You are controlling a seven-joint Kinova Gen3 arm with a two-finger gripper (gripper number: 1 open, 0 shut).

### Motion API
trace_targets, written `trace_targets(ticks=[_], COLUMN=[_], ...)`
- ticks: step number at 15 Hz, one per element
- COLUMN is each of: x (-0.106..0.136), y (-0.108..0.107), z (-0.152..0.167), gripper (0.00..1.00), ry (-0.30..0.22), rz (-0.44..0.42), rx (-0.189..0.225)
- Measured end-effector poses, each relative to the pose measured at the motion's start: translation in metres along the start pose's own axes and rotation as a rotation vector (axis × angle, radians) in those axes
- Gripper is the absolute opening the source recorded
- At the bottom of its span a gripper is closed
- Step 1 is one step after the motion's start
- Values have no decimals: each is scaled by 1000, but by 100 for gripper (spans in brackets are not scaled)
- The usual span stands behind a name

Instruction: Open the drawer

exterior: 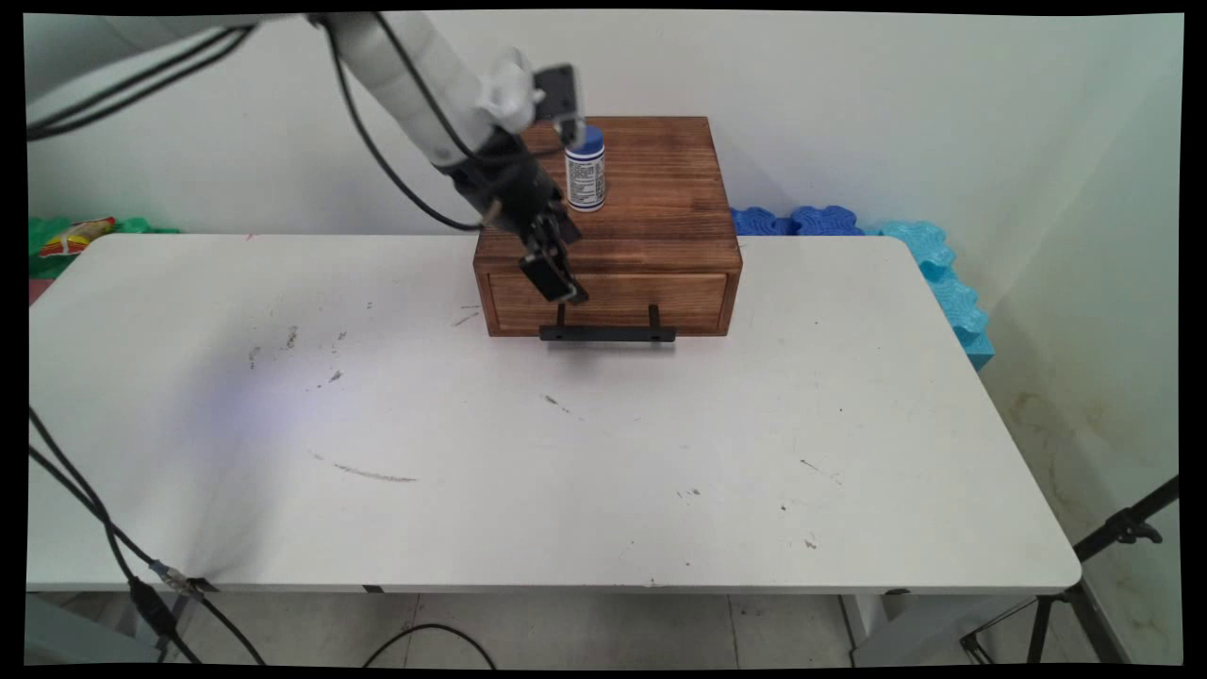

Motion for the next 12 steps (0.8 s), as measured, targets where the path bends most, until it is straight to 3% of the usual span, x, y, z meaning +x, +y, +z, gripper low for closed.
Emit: trace_targets(ticks=[5, 12], x=[11, 8], y=[3, 7], z=[39, 83], gripper=[100, 100], ry=[-70, -135], rz=[55, 96], rx=[-17, -32])
